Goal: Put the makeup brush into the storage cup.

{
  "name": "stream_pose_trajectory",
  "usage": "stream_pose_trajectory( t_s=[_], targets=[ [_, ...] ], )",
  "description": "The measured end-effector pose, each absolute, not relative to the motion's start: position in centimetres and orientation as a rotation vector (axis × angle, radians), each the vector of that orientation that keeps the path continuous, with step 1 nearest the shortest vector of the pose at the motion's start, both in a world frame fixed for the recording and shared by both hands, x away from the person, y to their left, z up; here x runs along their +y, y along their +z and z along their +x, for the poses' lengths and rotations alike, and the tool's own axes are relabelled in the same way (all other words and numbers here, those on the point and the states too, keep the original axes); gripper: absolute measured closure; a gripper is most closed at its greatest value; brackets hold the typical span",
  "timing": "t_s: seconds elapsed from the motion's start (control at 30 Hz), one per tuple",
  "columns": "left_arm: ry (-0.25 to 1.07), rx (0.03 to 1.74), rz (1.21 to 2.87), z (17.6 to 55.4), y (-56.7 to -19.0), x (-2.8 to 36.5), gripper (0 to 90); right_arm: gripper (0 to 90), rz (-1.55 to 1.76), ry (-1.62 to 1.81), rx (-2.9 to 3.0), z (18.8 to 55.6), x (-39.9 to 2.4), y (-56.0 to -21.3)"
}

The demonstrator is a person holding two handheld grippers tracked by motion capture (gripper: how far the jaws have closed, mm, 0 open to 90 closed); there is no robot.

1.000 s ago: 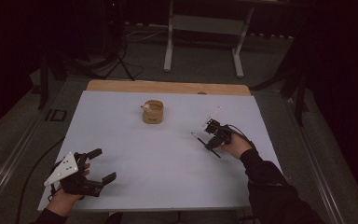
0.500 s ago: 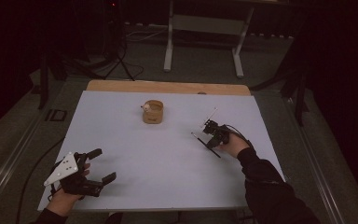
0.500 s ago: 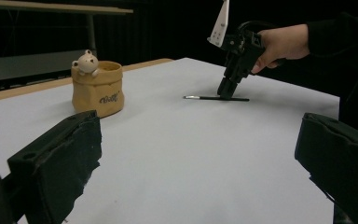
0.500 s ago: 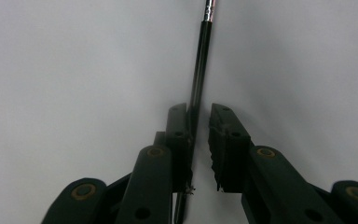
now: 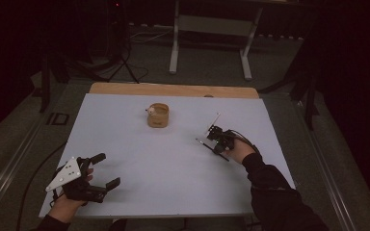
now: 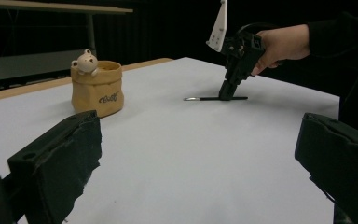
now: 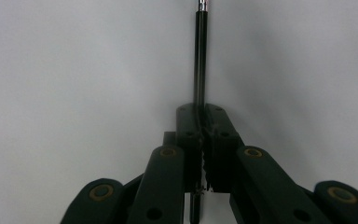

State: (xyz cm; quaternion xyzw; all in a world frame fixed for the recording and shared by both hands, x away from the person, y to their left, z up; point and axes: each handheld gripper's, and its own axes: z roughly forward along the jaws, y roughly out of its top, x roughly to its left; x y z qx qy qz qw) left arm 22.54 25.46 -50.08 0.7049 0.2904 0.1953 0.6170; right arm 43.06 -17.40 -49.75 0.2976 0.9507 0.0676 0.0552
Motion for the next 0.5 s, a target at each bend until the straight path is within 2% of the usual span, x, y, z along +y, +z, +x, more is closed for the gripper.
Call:
stream_pose_trajectory(
  t_s=[0.5],
  targets=[
    [0.451, 0.679, 1.622, 22.6, -50.1, 25.4, 0.9, 85.9, 1.084, 0.576, 2.809, 42.5, -20.5, -47.1]
  ],
)
